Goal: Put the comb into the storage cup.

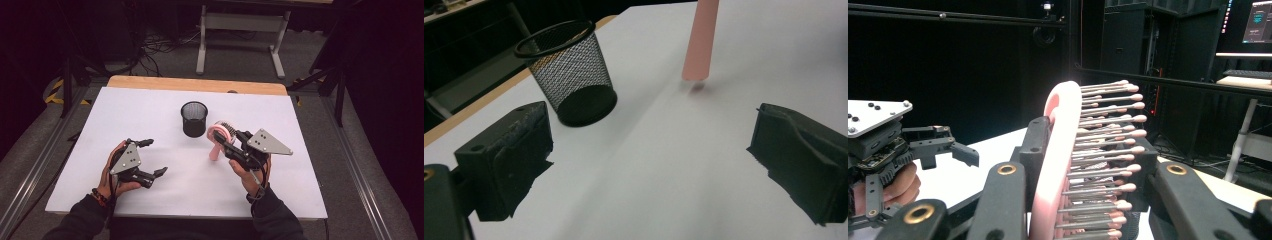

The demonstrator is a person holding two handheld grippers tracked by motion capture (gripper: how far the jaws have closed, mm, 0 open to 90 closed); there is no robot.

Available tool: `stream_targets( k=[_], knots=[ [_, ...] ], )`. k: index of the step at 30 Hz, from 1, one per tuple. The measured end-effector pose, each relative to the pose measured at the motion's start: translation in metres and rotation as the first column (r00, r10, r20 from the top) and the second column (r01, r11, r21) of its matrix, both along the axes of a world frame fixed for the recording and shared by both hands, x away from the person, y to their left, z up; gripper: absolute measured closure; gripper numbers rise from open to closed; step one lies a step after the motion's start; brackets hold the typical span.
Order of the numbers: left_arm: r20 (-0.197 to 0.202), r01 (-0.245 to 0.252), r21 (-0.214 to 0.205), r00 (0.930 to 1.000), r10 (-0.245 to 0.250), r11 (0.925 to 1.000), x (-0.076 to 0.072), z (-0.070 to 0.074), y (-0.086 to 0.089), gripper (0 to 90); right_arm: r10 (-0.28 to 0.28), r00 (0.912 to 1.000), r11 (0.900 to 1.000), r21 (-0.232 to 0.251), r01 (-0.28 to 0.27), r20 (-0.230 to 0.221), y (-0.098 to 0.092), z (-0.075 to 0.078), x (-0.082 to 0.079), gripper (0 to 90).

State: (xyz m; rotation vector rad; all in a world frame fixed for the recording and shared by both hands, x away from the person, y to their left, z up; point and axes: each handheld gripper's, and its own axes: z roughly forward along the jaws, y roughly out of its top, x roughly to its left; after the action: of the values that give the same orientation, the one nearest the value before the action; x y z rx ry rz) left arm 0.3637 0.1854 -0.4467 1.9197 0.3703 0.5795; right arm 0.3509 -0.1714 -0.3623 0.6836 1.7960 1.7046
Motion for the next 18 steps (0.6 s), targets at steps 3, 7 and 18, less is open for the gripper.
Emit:
stream_targets(
  k=[3,7,18],
  knots=[
    [-0.005,-0.023,-0.005,0.9997,0.023,0.9997,-0.002,-0.004,0.006,4.4,0.003,1.0,1.0,0.004,-0.003,-0.005,-0.001,0.001,0.001,63.2],
    [-0.015,-0.035,-0.019,0.9993,0.034,0.9992,-0.005,-0.006,0.014,4.3,0.002,1.0,1.0,0.001,-0.002,0.004,-0.001,0.002,0.002,63.2],
    [-0.03,-0.073,-0.026,0.9969,0.072,0.997,-0.013,-0.011,0.037,4.4,-0.029,0.9996,0.9996,0.001,0.029,0.003,-0.005,0.015,0.005,63.2]
  ],
)
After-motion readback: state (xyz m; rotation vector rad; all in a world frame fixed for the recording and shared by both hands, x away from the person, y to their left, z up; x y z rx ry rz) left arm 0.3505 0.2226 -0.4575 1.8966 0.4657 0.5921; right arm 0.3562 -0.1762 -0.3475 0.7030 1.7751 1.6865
